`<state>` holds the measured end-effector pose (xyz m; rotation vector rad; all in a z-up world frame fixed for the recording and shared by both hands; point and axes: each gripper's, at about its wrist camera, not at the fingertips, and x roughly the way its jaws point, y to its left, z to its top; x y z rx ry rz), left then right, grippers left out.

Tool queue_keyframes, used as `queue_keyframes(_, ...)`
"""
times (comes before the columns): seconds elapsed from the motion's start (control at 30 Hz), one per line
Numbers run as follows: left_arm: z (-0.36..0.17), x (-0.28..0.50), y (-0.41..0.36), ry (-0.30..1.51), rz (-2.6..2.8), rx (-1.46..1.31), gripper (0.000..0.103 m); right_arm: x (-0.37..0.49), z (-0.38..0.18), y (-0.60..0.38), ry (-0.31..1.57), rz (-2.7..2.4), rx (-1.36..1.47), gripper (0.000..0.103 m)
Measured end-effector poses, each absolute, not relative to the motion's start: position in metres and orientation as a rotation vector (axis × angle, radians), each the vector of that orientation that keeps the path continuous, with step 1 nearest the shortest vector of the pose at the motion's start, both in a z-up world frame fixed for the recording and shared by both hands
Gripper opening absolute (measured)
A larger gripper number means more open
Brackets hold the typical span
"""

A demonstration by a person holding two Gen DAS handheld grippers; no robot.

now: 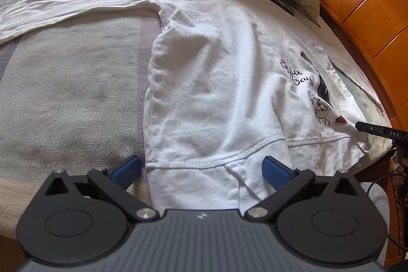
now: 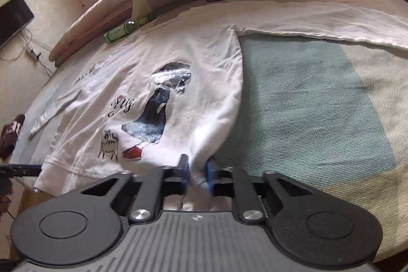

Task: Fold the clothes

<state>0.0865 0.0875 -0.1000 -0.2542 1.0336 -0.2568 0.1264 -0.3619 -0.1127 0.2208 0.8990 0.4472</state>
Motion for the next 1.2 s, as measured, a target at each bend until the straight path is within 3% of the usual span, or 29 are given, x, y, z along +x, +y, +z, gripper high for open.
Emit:
queue_keyframes(0.2, -0.077, 0.097, 0.087, 0.954, -0.294, -0.232, 0.099, 0.128, -0.108, -0.370, 0.958, 0.366, 0.136, 0.016)
queue_keyframes(0.37, -0.063, 0.147, 0.103, 0.840, -0.308, -0.308, 0.099, 0.124, -0.092, -0.370, 0.928, 0.292, 0.115, 0.046)
queue_keyframes(0.63, -0.097, 0.255, 0.135, 0.865, -0.348, -0.623, 0.099, 0.122, -0.065, -0.353, 0.875, 0.243, 0.104, 0.052)
queue_keyframes(0.9, -0.141, 0.295, 0.154, 0.857, -0.345, -0.825, 0.097, 0.134, -0.061, -0.326, 0.874, 0.251, 0.057, 0.052)
queue_keyframes(1.2, -0.137, 0.296, 0.154, 0.817, -0.192, -0.648, 0.023, 0.136, -0.063, -0.305, 0.881, 0.276, 0.026, 0.052)
